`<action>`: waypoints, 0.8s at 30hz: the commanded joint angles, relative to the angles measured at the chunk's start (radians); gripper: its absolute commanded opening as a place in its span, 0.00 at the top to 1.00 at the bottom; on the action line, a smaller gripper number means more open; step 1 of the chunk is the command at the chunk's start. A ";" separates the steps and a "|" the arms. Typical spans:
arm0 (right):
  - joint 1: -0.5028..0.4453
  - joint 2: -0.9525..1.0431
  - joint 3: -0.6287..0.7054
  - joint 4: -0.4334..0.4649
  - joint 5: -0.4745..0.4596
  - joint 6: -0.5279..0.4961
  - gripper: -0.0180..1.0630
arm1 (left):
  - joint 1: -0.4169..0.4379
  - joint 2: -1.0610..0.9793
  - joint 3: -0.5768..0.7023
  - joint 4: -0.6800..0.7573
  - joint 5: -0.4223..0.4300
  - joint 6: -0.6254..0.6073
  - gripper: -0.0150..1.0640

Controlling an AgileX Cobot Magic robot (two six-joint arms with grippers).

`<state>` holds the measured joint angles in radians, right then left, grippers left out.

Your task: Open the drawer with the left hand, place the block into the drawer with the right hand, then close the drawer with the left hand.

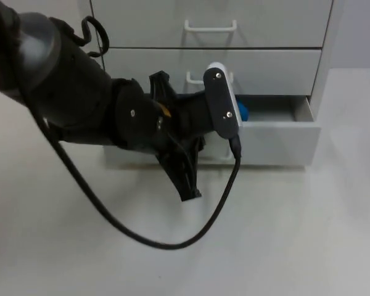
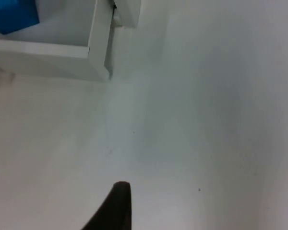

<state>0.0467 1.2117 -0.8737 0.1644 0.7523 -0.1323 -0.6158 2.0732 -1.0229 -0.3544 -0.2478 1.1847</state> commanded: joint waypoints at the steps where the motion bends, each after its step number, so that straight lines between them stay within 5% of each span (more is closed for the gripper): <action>1: -0.004 -0.008 -0.001 -0.001 -0.010 -0.008 0.01 | 0.018 0.014 -0.034 -0.003 -0.065 -0.011 0.99; 24: -0.004 -0.008 -0.001 -0.001 -0.015 -0.010 0.01 | 0.069 0.183 -0.244 -0.022 -0.164 -0.014 0.99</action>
<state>0.0467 1.2117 -0.8737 0.1644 0.7418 -0.1338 -0.5592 2.2551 -1.2515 -0.3604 -0.3426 1.1802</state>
